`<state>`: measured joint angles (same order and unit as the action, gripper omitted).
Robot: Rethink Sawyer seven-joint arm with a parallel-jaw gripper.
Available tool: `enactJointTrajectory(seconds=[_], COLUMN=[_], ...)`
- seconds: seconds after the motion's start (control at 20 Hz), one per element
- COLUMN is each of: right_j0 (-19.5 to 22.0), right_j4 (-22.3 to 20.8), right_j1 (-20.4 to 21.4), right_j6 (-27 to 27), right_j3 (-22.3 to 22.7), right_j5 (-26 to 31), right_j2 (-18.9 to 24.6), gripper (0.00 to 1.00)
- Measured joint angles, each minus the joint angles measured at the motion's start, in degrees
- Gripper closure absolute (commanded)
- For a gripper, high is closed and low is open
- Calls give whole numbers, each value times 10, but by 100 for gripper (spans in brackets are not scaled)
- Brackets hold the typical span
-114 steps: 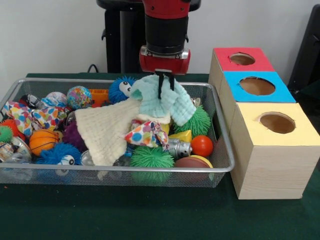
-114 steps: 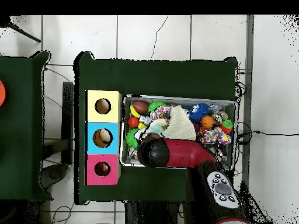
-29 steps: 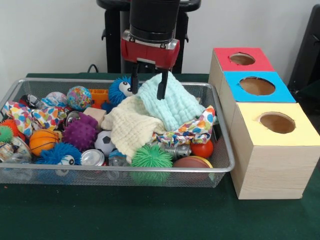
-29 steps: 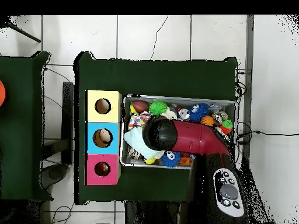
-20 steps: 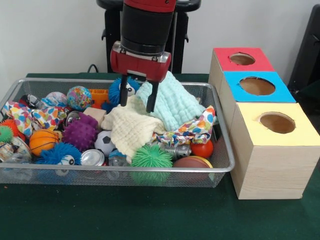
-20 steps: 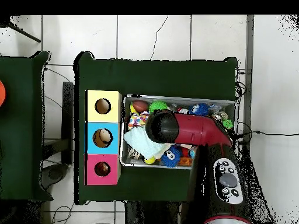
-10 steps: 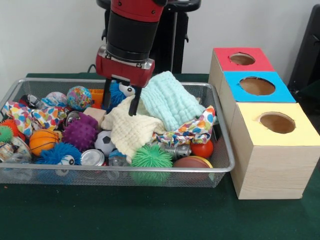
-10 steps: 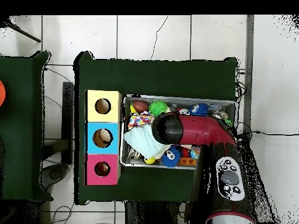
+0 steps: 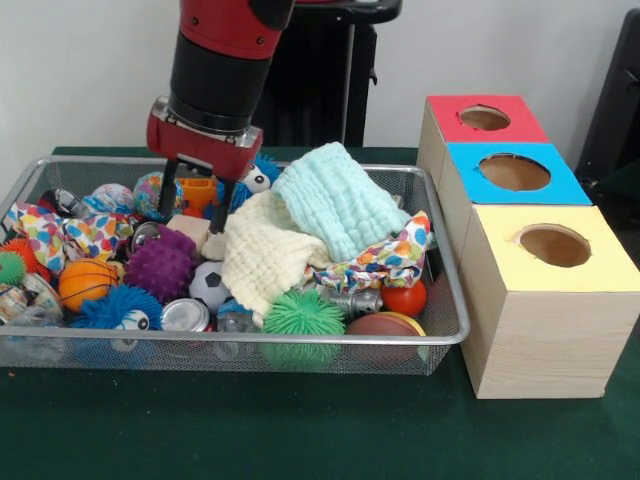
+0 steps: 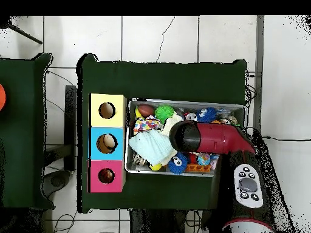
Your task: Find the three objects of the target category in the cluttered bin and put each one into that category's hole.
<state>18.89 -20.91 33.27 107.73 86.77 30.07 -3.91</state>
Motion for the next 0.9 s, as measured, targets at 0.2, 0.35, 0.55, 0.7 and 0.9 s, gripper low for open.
enactJointTrajectory(seconds=[0.2, 0.35, 0.55, 0.7, 0.9], right_j0=[0, 2, 3, 4, 2], right_j4=[-12, -15, -15, -15, -15], right_j1=[-13, -24, -43, -53, -70], right_j6=[0, 0, 0, 0, 0], right_j3=[-8, -14, -25, -30, -39], right_j5=[0, -2, -3, -3, -3], right_j2=[-18, -24, -34, -42, -64], gripper=[0, 0, 0, 0, 0])
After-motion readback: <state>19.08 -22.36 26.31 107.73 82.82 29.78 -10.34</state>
